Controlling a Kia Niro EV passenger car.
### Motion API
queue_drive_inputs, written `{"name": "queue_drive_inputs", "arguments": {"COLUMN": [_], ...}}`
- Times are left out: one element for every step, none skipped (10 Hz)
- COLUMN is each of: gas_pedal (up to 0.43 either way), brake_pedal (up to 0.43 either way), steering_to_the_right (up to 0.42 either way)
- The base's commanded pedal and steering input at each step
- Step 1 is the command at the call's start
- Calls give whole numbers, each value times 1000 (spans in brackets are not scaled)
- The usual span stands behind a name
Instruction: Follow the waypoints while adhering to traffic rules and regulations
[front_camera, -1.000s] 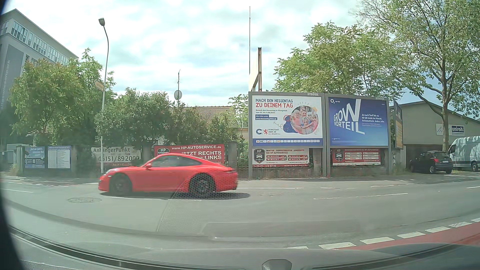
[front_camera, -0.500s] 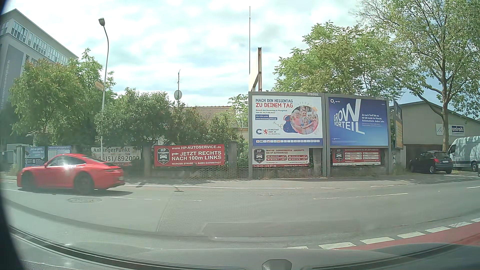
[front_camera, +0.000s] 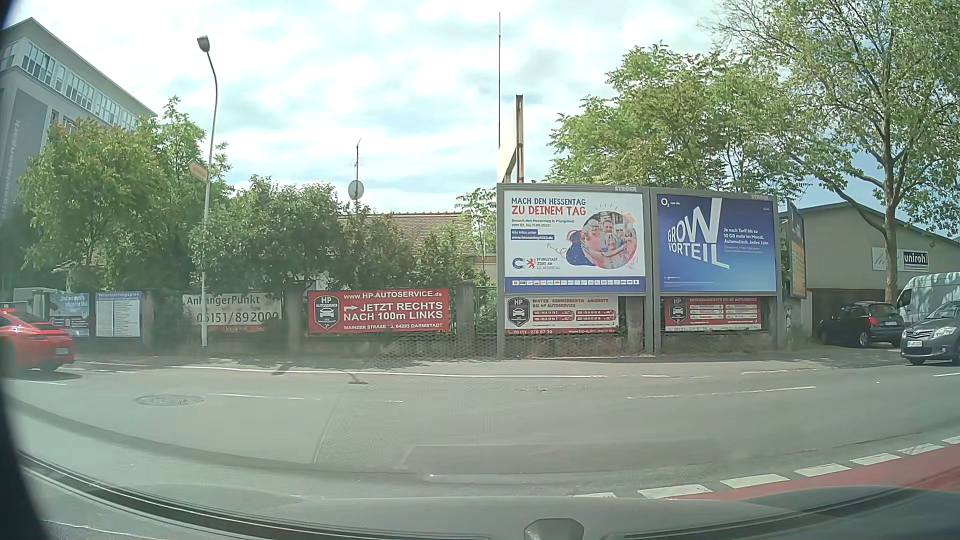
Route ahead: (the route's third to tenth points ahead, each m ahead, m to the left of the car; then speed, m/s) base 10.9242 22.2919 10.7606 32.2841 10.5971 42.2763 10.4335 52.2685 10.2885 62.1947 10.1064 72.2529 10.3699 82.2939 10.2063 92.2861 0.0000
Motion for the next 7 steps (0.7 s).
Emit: {"name": "queue_drive_inputs", "arguments": {"gas_pedal": [0, 0, 0, 0, 0, 0, 0], "brake_pedal": [177, 177, 177, 171, 177, 171, 171], "steering_to_the_right": [-213, -213, -213, -213, -213, -213, -213]}}
